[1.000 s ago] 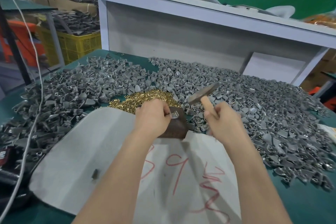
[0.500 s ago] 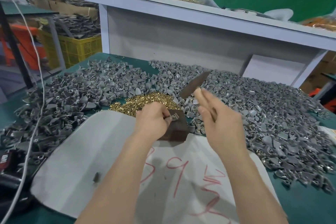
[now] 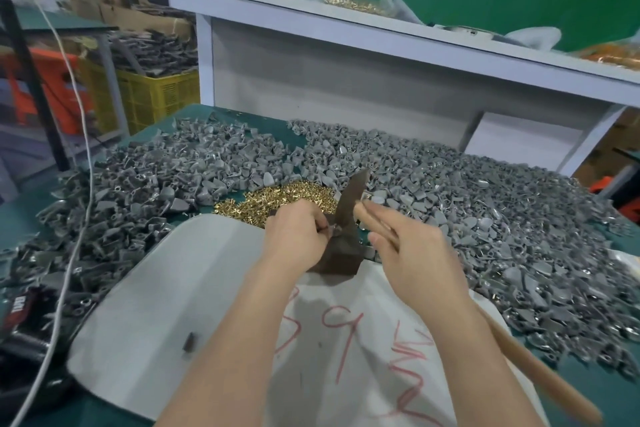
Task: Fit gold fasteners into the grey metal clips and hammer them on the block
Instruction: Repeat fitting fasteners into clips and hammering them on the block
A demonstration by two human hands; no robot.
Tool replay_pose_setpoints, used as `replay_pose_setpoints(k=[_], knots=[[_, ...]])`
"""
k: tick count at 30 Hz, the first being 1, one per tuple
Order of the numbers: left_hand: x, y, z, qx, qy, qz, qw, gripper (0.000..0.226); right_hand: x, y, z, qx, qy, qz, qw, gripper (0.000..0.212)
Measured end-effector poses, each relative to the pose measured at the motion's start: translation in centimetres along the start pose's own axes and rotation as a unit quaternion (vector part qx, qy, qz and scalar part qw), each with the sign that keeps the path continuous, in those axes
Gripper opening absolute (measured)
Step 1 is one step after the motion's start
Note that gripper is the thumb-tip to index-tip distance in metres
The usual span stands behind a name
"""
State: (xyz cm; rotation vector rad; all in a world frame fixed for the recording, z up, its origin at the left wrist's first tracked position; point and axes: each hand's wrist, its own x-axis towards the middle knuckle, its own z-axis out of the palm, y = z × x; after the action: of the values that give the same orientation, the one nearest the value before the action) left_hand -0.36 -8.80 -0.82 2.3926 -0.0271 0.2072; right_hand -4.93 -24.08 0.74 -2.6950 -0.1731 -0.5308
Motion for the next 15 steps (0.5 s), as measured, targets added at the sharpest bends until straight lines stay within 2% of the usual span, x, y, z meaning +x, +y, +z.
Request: replay_pose_setpoints(k=[3, 4, 6, 8, 10, 13, 15], knots=[[0.1, 0.1, 0.1, -0.002, -0.014, 0.008, 1.000, 0.010, 0.3, -0.2, -0.7, 0.116, 0.146, -0.015, 0.982, 0.045], [0.1, 0.1, 0.1, -0.003, -0.015, 0.004, 1.000, 0.010, 0.5, 0.0, -0.8, 0.138, 0.151, -0.027, 0.978, 0.044], [0.2, 0.1, 0.1, 0.003, -0.004, -0.002, 1.000, 0.010, 0.6, 0.0, -0.5, 0.067, 0.045, -0.045, 0.996, 0.040], [0.1, 0.1, 0.1, 0.012, 0.006, 0.001, 1.000, 0.009, 0.2, 0.3, 0.2, 0.005, -0.042, -0.013, 0.999, 0.042], [0.0, 0.0, 0.0, 0.013, 0.004, 0.002, 1.000, 0.008, 0.3, 0.4, 0.4, 0.000, -0.031, 0.007, 1.000, 0.044], [0.1, 0.1, -0.1, 0.016, -0.005, 0.005, 1.000, 0.008, 0.7, 0.8, 0.1, 0.064, 0.048, 0.022, 0.997, 0.044], [0.1, 0.1, 0.0, 0.021, -0.009, 0.005, 1.000, 0.010, 1.6, 2.0, 0.0, 0.090, 0.053, 0.071, 0.992, 0.044]])
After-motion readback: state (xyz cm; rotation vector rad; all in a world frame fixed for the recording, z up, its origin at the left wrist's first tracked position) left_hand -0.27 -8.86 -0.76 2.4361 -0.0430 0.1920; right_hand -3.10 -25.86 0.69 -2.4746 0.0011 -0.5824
